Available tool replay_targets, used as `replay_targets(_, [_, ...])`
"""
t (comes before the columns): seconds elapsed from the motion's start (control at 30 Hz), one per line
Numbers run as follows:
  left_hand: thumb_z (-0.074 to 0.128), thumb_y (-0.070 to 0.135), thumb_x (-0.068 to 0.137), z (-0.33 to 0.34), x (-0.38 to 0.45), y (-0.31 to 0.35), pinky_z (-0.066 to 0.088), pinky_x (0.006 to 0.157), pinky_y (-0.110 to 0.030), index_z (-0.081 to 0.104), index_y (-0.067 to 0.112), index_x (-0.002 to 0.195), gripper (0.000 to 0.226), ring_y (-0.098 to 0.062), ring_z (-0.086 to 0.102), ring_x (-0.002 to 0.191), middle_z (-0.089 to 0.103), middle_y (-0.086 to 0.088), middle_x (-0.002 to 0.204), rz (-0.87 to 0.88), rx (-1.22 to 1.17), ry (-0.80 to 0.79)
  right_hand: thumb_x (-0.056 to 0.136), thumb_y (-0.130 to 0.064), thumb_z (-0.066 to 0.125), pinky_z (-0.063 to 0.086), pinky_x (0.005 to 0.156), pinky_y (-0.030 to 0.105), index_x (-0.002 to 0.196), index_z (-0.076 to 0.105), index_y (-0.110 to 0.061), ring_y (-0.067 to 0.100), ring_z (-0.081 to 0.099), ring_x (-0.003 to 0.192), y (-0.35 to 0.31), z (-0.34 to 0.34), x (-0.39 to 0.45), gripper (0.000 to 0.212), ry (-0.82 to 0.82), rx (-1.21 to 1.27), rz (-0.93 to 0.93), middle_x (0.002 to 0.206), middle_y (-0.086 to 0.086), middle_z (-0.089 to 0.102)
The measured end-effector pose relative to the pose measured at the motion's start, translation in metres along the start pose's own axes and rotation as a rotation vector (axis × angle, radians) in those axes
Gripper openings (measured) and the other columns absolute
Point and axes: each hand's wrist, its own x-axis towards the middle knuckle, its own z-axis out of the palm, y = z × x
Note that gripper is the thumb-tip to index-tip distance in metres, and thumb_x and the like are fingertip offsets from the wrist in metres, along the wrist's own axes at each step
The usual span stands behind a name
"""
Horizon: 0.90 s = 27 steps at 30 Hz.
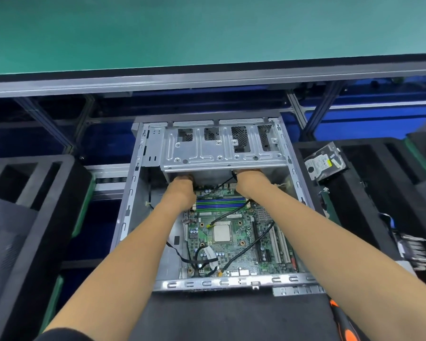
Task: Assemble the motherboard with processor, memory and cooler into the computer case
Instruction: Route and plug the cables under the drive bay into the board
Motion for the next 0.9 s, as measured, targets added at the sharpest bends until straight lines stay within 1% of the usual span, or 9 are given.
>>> replay_targets(0.1, [0.047,0.009,0.093,0.002,0.000,-0.001,0.044,0.083,-0.030,0.050,0.000,0.122,0.030,-0.030,0.055,0.108,0.046,-0.018,0.129,-0.001,0.009,0.008,0.100,-0.012,0.041,0.042,0.067,0.033,0.111,0.054,-0.006,0.017,0.044,0.062,0.001,0.002,0.002,0.018,-0.008,0.038,0.000,0.072,0.002,0.046])
replay_targets(0.23, [0.048,0.012,0.093,0.002,-0.001,0.000,0.045,0.081,-0.031,0.051,0.001,0.121,0.030,-0.031,0.055,0.108,0.049,-0.017,0.127,-0.005,0.000,0.032,0.097,-0.004,0.048,0.042,0.074,0.033,0.128,0.050,-0.005,0.026,0.048,0.086,0.001,0.001,0.000,0.032,0.016,0.034,0.029,0.103,0.007,0.058])
replay_targets(0.3, [0.050,0.013,0.092,0.000,-0.002,0.001,0.047,0.082,-0.034,0.050,0.002,0.121,0.031,-0.032,0.056,0.106,0.050,-0.016,0.126,-0.006,-0.041,0.057,0.097,-0.006,0.045,0.042,0.075,0.033,0.127,0.050,-0.005,0.027,0.048,0.089,0.003,-0.001,-0.003,0.030,0.004,0.034,0.021,0.098,0.006,0.055])
replay_targets(0.4, [0.049,0.011,0.091,-0.002,-0.001,0.002,0.044,0.070,-0.033,0.053,0.003,0.108,0.019,-0.030,0.055,0.088,0.054,-0.016,0.113,-0.014,-0.114,0.095,0.099,-0.008,0.042,0.045,0.077,0.036,0.120,0.055,-0.002,0.027,0.050,0.088,0.009,-0.002,-0.004,0.026,-0.027,0.017,0.012,0.087,0.005,0.051])
replay_targets(0.57, [0.049,0.026,0.095,0.000,-0.002,0.004,0.043,0.063,-0.029,0.060,0.007,0.095,0.022,-0.024,0.054,0.073,0.056,-0.005,0.075,0.200,-0.169,0.126,0.101,-0.017,0.041,0.048,0.085,0.035,0.136,0.045,-0.001,0.027,0.054,0.097,0.017,0.001,-0.013,0.039,-0.042,0.071,-0.001,0.122,0.012,0.057])
replay_targets(0.63, [0.055,0.035,0.091,-0.002,-0.006,0.006,0.041,0.060,-0.027,0.061,0.014,0.087,0.022,-0.018,0.055,0.070,0.055,0.002,0.070,0.333,-0.243,0.108,0.100,-0.017,0.040,0.047,0.077,0.030,0.136,0.044,0.000,0.027,0.055,0.095,0.019,0.000,-0.019,0.040,-0.011,0.177,-0.070,0.125,0.014,0.057])
replay_targets(0.73, [0.071,0.046,0.078,-0.003,-0.016,0.013,0.044,0.063,-0.022,0.064,0.028,0.094,0.025,-0.003,0.054,0.071,0.060,0.012,0.082,0.550,-0.388,-0.124,0.098,-0.014,0.042,0.043,0.069,0.030,0.122,0.050,0.001,0.028,0.061,0.094,0.022,-0.001,-0.025,0.029,0.028,0.388,-0.170,0.110,0.014,0.064])
replay_targets(0.8, [0.074,0.049,0.074,0.002,-0.022,0.018,0.048,0.075,-0.026,0.064,0.028,0.105,0.039,-0.007,0.058,0.083,0.063,0.010,0.094,0.615,-0.342,-0.277,0.100,-0.012,0.044,0.047,0.066,0.030,0.125,0.048,0.001,0.022,0.065,0.074,0.022,0.000,-0.029,0.028,-0.068,0.647,-0.221,0.088,0.010,0.064])
replay_targets(0.9, [0.075,0.042,0.077,0.006,-0.025,0.025,0.048,0.089,-0.032,0.068,0.025,0.106,0.034,-0.011,0.061,0.095,0.067,0.009,0.101,0.674,-0.364,-0.321,0.104,-0.015,0.042,0.048,0.063,0.029,0.119,0.051,-0.002,0.018,0.059,0.065,0.023,0.000,-0.035,0.021,-0.204,1.013,-0.288,0.099,0.011,0.057])
